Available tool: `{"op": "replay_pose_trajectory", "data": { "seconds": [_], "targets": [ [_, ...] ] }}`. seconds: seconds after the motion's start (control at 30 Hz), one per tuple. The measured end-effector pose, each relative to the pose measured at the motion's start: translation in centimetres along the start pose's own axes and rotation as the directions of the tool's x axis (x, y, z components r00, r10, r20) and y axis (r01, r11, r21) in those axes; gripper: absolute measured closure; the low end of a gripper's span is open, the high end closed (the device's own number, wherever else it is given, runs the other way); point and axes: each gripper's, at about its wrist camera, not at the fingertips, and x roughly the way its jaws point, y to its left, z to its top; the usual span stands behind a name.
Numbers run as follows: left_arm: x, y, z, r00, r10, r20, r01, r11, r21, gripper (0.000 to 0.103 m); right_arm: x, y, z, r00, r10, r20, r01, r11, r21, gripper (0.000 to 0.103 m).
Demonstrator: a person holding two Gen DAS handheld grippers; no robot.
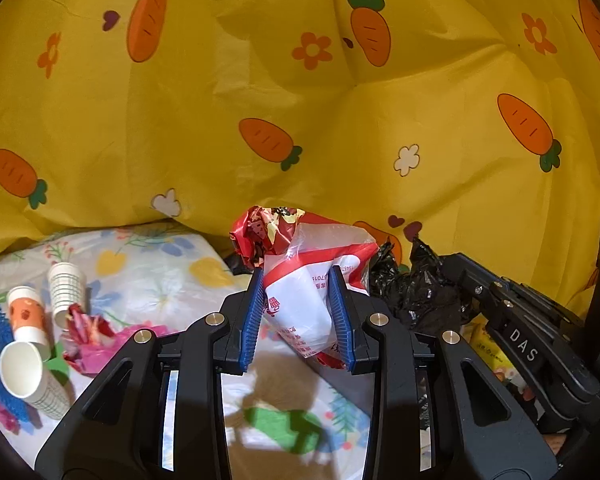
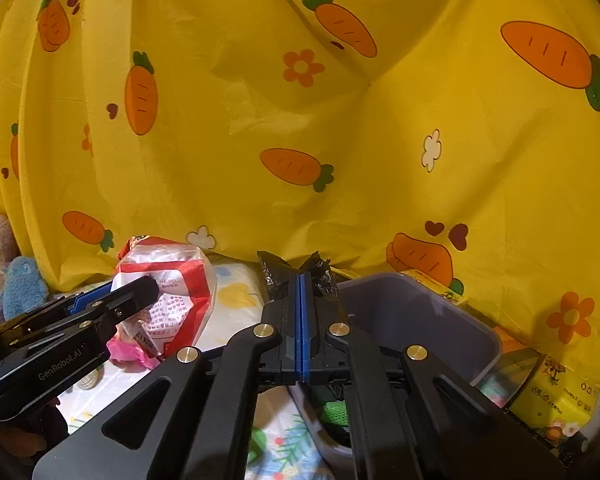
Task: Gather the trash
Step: 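Carry the wrapper with the left tool while the right tool carries the black bag to the bin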
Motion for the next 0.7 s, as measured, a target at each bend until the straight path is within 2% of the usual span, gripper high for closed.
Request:
{"op": "replay_pose_trajectory", "data": {
  "seconds": [0.17, 0.37, 0.7],
  "targets": [
    [3.7, -2.6, 0.0, 0.998, -0.052, -0.034, 0.053, 0.998, 0.024, 0.071, 1.5, -2.5, -0.7, 0.997, -0.059, -0.044, 0.06, 0.998, 0.018, 0.102],
    [6.8, -4.4, -0.5, 0.993, -0.09, -0.076, 0.092, 0.995, 0.03, 0.071, 2.6, -4.3, -1.5, 0.993, -0.084, -0.081, 0.088, 0.995, 0.042, 0.102],
    [8.7, -4.8, -1.3, 0.988, -0.104, -0.116, 0.108, 0.994, 0.025, 0.071, 3.8, -5.5, -2.1, 0.987, -0.107, -0.122, 0.115, 0.991, 0.063, 0.102]
  ]
}}
